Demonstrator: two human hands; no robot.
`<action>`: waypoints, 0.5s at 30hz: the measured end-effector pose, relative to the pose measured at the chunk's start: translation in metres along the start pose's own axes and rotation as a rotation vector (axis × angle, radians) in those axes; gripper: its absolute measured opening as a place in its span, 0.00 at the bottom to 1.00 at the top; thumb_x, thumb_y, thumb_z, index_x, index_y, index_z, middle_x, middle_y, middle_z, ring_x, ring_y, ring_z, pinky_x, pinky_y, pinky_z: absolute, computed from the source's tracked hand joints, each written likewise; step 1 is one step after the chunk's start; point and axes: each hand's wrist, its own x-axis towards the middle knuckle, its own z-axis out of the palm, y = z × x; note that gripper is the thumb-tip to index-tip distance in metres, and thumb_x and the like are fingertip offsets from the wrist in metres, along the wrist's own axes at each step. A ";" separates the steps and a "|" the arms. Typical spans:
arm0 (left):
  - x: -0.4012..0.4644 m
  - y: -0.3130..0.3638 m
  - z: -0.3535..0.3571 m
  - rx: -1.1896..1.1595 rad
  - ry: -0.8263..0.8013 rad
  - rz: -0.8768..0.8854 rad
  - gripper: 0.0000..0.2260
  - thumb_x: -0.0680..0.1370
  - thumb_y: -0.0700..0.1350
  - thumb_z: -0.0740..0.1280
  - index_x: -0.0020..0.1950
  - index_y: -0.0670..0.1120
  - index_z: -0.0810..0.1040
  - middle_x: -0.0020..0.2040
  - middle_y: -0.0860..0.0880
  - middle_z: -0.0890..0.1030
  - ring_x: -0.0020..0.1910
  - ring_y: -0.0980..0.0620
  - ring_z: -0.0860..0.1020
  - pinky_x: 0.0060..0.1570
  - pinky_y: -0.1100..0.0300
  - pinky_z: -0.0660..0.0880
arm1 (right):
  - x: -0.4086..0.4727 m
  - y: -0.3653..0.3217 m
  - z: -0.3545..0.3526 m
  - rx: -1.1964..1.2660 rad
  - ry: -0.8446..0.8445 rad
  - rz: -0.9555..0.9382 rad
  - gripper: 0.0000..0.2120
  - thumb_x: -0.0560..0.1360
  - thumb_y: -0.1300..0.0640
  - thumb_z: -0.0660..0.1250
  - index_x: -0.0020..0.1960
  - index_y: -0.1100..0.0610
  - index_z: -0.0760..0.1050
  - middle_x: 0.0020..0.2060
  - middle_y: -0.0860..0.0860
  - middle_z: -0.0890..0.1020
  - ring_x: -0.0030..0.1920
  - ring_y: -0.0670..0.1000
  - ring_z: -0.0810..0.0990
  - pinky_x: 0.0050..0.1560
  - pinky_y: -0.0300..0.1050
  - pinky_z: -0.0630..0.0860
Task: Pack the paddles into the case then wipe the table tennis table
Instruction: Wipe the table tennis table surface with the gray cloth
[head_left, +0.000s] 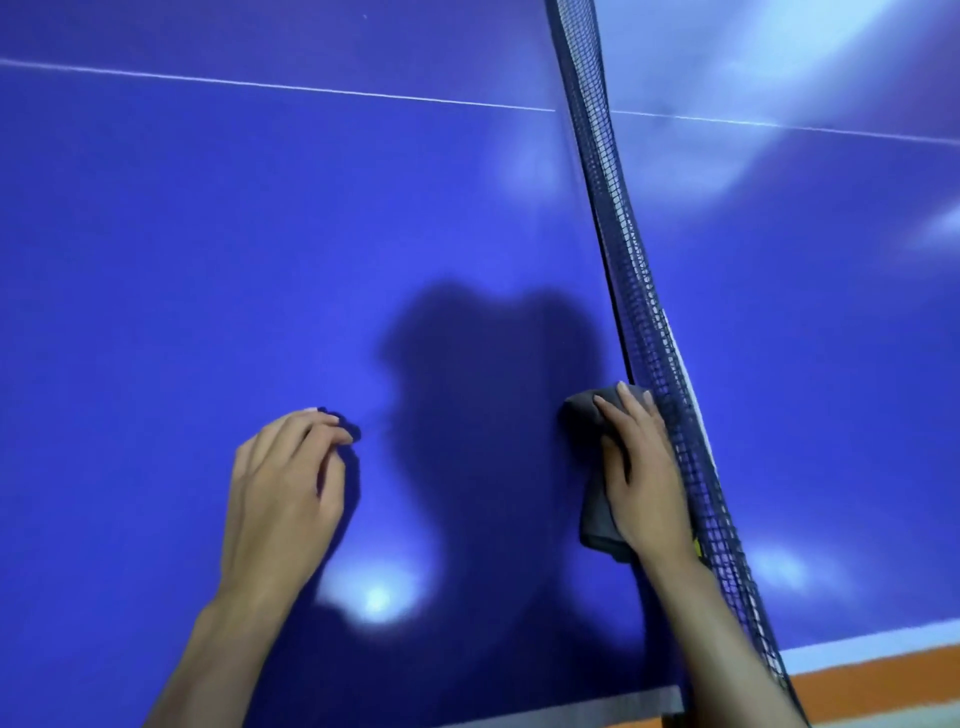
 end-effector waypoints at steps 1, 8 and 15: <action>0.001 -0.003 0.000 -0.005 0.005 -0.003 0.12 0.79 0.41 0.60 0.55 0.49 0.82 0.58 0.54 0.80 0.64 0.50 0.76 0.65 0.51 0.67 | 0.007 -0.001 0.001 -0.012 -0.001 0.005 0.22 0.83 0.69 0.61 0.74 0.56 0.74 0.79 0.50 0.67 0.82 0.52 0.58 0.81 0.39 0.51; 0.004 -0.042 -0.013 -0.037 0.045 -0.015 0.11 0.80 0.41 0.60 0.55 0.46 0.82 0.59 0.51 0.81 0.64 0.48 0.75 0.65 0.53 0.66 | 0.012 -0.025 0.022 -0.106 0.074 0.088 0.20 0.84 0.63 0.60 0.75 0.54 0.72 0.79 0.47 0.67 0.83 0.50 0.56 0.81 0.51 0.57; 0.009 -0.106 -0.050 -0.072 0.097 -0.077 0.12 0.79 0.38 0.60 0.55 0.45 0.83 0.59 0.50 0.82 0.62 0.47 0.78 0.63 0.53 0.67 | 0.018 -0.113 0.086 -0.143 0.044 0.122 0.20 0.85 0.60 0.59 0.75 0.50 0.71 0.80 0.46 0.66 0.82 0.53 0.56 0.71 0.79 0.59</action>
